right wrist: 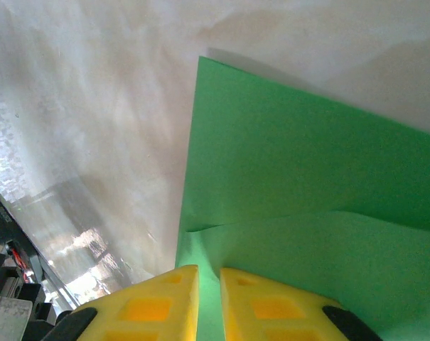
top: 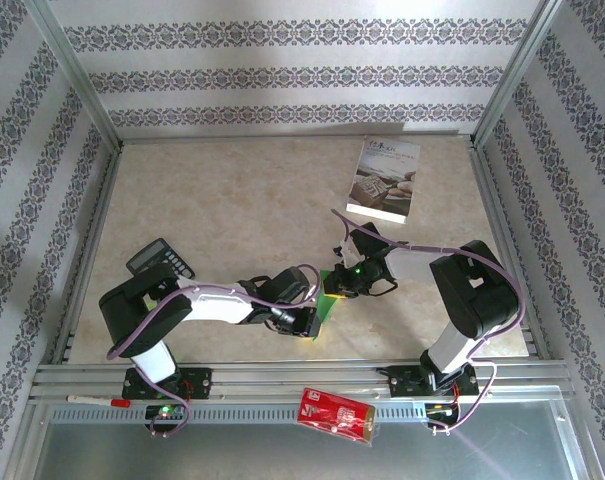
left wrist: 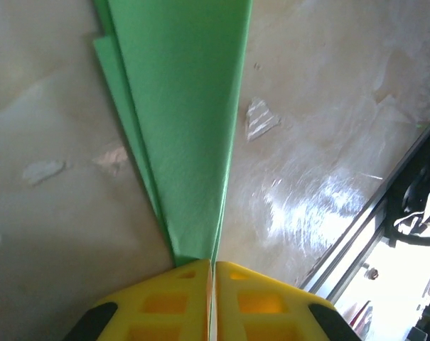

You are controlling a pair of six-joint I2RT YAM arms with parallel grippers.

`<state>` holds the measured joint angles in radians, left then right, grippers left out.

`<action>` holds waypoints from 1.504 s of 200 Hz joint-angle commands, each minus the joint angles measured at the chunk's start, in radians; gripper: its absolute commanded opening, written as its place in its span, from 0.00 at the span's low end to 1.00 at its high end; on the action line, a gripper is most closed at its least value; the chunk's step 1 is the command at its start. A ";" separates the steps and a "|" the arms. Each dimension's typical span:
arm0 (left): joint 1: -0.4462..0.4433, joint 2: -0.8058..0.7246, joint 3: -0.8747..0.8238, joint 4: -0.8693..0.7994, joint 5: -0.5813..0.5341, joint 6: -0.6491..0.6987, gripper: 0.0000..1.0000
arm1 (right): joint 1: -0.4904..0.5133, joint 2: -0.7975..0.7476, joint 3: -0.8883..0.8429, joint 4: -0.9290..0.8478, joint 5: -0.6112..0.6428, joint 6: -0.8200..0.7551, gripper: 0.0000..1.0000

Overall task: Fold a paper plane with a square sheet of paper (pick it up from the middle)
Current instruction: Fold the wing for the fifth time at the center of the table.

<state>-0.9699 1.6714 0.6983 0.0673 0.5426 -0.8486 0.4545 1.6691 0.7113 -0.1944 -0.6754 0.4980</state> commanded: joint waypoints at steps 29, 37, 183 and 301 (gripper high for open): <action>-0.027 -0.047 0.005 -0.217 0.066 0.049 0.10 | -0.007 0.034 -0.023 -0.056 0.107 -0.011 0.20; -0.019 -0.052 0.012 -0.200 0.081 0.047 0.10 | -0.007 0.034 -0.024 -0.055 0.108 -0.011 0.20; 0.080 0.032 0.070 0.018 0.116 -0.019 0.08 | -0.007 0.040 -0.013 -0.052 0.102 -0.011 0.20; 0.080 0.087 0.002 -0.082 0.005 0.006 0.04 | -0.020 -0.035 0.039 -0.069 0.013 0.012 0.22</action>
<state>-0.8925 1.7374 0.7433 0.0818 0.6319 -0.8696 0.4541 1.6688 0.7280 -0.2211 -0.6773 0.4988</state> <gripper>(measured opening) 0.053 0.217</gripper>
